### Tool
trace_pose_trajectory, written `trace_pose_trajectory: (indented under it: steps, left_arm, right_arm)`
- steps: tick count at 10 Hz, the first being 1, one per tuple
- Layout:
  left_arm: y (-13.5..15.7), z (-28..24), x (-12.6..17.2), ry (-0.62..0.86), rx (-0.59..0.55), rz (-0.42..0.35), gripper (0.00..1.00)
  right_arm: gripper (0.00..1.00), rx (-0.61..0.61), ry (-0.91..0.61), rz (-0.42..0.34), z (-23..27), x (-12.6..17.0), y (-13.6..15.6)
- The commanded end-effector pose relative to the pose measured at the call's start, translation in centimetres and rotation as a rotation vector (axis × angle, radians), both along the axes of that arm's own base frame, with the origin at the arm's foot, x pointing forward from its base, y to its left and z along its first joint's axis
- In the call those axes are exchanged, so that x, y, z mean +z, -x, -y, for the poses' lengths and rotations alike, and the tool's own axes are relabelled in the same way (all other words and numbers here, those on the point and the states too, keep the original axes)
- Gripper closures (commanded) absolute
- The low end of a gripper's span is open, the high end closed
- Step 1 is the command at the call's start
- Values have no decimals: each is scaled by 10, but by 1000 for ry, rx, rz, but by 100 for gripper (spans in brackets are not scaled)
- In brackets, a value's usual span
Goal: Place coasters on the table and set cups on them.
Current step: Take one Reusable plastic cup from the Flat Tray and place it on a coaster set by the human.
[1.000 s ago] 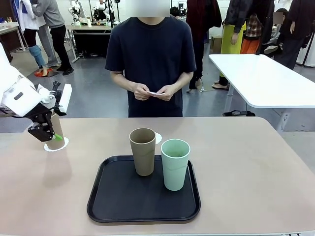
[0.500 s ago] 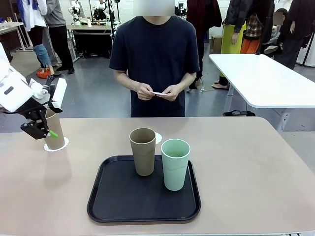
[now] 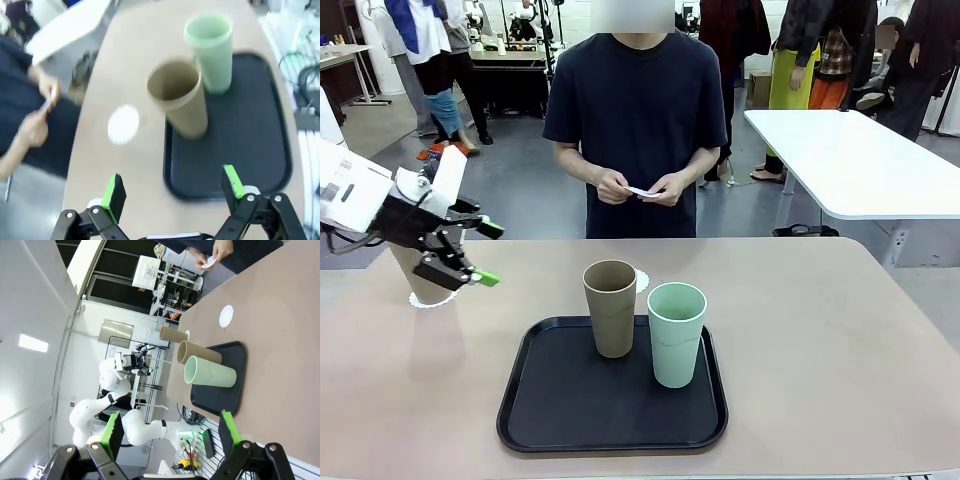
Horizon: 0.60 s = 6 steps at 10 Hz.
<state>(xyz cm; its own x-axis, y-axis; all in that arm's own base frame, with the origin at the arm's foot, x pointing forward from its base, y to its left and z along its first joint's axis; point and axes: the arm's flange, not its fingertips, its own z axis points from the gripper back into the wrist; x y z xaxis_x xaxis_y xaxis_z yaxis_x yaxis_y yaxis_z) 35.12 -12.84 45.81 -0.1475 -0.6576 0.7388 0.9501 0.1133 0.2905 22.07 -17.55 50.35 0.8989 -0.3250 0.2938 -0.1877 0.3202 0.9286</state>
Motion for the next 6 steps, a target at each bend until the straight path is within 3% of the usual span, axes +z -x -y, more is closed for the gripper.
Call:
trace_pose_trajectory:
  steps: [1, 2, 4, 5, 6]
  left_arm:
    - [-8, -2, -30, 847, -309, -133, 0]
    - [-9, 0, -46, 937, -248, -44, 0]
    - [-2, 7, -72, 1032, -202, -75, 0]
    - [0, 11, -82, 997, -162, -59, 0]
    - [-8, 15, -86, 919, -104, -97, 0]
  right_arm:
    - [0, -12, -11, 3, -1, 0, -2]
    - [0, -12, -11, 3, -1, 0, -2]
    - [0, -12, -11, 3, -1, 0, -2]
    - [0, -12, -11, 3, -1, 0, -2]
    - [0, -12, -11, 3, -1, 0, -2]
